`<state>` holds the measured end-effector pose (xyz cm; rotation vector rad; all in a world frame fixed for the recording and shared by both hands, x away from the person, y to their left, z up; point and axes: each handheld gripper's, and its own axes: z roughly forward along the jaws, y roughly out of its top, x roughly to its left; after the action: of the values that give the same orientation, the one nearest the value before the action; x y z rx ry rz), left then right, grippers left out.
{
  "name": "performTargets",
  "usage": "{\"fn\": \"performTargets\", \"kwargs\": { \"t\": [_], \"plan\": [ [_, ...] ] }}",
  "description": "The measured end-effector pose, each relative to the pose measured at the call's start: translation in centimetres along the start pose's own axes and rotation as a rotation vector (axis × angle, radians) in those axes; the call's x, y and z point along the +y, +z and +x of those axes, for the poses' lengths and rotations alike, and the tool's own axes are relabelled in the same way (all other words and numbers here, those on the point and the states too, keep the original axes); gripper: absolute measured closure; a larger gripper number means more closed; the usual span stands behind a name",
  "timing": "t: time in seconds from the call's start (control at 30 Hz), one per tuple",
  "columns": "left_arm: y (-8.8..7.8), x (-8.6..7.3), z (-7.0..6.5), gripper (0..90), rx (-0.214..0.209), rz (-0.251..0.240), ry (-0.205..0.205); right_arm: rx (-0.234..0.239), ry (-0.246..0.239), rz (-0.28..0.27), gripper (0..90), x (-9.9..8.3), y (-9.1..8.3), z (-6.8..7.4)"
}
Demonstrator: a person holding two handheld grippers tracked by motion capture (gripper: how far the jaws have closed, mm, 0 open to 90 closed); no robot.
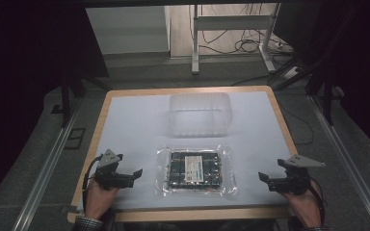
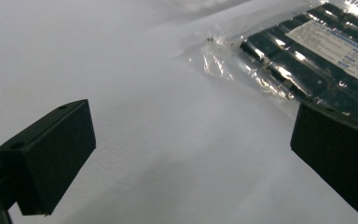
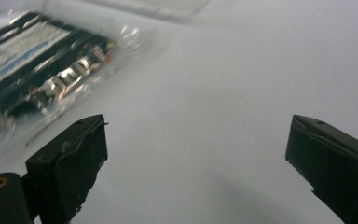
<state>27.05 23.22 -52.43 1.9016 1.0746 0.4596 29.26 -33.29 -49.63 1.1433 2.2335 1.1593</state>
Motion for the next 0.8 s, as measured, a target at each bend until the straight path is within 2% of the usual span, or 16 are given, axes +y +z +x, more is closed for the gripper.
{"fn": "performTargets", "kwargs": {
  "t": [0.03, 0.07, 0.13, 0.2, 0.33, 0.8],
  "plan": [
    [0.00, 0.00, 0.00, 0.0, 0.000, 0.000, 0.000, 0.000, 0.000, 0.000, 5.5, 0.00, 0.00, 0.00],
    [0.00, 0.01, -0.03, 0.0, -0.004, -0.005, -0.002, 0.009, -0.025, 0.000, 5.5, 0.09, 0.00, -0.04],
    [0.06, 0.00, 0.06, 0.0, -0.002, 0.000, -0.021, 0.007, -0.044, 0.004, 5.5, 0.15, -0.10, -0.07],
    [0.13, -0.06, 0.17, 0.0, -0.017, 0.002, -0.035, 0.022, -0.035, 0.002, 5.5, 0.06, -0.06, -0.26],
    [0.28, -0.13, 0.23, 0.0, -0.023, 0.018, -0.036, 0.048, -0.013, 0.005, 5.5, -0.04, 0.19, -0.39],
    [0.62, -0.20, -0.01, 1.5, -0.026, 0.051, -0.010, 0.067, -0.006, -0.002, 5.4, 0.02, 0.26, -0.09]
  ]
}}
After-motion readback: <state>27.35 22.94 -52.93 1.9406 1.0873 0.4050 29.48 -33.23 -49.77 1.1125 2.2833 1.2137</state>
